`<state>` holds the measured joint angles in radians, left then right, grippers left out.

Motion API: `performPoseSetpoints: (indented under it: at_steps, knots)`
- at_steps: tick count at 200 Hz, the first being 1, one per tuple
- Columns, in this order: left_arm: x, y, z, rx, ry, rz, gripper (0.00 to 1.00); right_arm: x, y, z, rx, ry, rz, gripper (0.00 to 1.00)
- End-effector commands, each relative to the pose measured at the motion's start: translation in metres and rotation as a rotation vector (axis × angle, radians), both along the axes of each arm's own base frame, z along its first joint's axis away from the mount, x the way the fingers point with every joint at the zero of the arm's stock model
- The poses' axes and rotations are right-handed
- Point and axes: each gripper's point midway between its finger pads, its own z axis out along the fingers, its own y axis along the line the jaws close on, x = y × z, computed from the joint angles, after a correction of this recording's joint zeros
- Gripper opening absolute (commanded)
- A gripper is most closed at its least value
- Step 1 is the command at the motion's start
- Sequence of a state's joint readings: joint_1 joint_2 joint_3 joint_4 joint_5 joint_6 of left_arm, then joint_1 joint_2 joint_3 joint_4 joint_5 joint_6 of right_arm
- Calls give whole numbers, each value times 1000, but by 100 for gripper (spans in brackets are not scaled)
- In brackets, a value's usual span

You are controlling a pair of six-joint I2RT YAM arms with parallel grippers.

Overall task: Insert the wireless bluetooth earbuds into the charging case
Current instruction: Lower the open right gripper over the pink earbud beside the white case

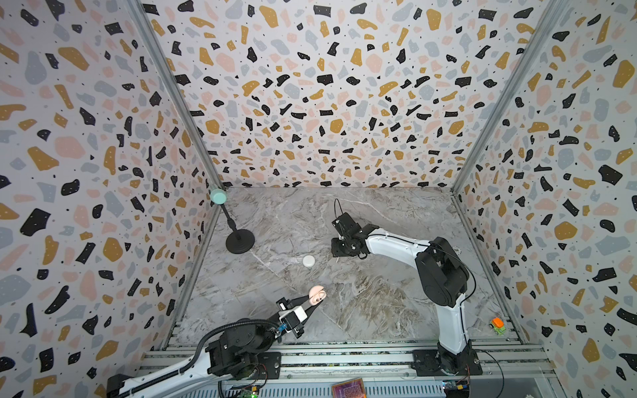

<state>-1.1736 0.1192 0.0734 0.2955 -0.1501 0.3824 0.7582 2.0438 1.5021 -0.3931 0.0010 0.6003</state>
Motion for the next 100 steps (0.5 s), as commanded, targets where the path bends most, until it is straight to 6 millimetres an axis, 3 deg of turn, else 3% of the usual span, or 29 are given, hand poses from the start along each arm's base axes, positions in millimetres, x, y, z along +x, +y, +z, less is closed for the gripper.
performPoseSetpoints:
  at_steps: [1,100]
  knots:
    - [-2,-1,2,-5,-23,-12,0,5,6,9,17,-14,21,44]
    - [-4,-3,-1,14,-32,-22,0,4,5,-10,-17,5,39,37]
